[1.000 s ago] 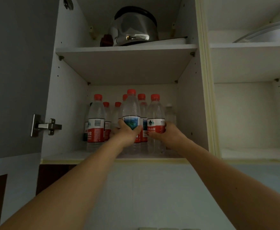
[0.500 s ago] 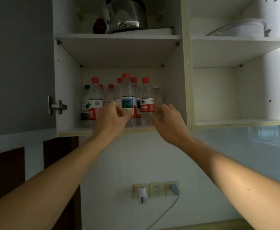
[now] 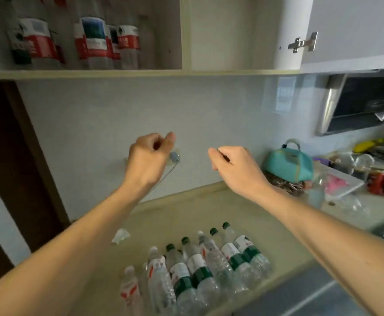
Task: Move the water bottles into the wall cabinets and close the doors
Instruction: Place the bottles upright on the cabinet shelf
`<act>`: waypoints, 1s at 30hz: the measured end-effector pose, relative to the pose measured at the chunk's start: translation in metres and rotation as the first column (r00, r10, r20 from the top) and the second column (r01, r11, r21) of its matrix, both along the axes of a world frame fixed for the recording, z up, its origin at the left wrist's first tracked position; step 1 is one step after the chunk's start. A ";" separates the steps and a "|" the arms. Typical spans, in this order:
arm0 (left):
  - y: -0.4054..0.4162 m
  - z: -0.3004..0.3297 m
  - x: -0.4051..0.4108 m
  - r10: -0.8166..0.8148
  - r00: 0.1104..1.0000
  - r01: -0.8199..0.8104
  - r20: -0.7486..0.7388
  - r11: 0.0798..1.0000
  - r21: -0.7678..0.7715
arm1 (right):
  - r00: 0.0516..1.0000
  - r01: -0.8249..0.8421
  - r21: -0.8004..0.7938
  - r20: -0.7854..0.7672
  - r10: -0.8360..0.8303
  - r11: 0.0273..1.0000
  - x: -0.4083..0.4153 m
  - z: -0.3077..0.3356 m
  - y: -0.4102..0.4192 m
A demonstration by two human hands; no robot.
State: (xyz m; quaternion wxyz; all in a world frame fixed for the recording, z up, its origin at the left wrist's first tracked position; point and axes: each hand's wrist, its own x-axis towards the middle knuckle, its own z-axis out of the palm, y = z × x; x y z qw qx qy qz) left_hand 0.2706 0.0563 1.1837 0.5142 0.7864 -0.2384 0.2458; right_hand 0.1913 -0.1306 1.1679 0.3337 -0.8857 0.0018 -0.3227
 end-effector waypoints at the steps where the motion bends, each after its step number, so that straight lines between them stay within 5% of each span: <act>1: -0.011 -0.017 -0.008 -0.031 0.999 0.032 -0.026 0.999 0.013 | 1.000 0.017 0.027 -0.026 -0.017 0.999 -0.012 -0.014 -0.011; 14: -0.174 -0.290 -0.126 -0.196 0.797 0.225 -0.572 0.974 -0.019 | 0.879 0.242 0.337 -0.473 -0.058 0.910 -0.139 -0.261 -0.199; 21: -0.263 -0.451 -0.181 -0.078 0.589 0.162 -0.805 0.986 0.023 | 0.648 0.317 0.365 -0.757 0.081 0.875 -0.196 -0.433 -0.304; 26: -0.304 -0.569 -0.208 -0.008 0.408 0.127 -0.913 0.991 0.048 | 0.518 0.382 0.342 -0.849 0.108 0.858 -0.215 -0.554 -0.345; 30: -0.330 -0.673 -0.213 0.065 0.359 0.172 -0.931 0.976 0.134 | 0.461 0.413 0.320 -0.881 0.107 0.853 -0.224 -0.660 -0.367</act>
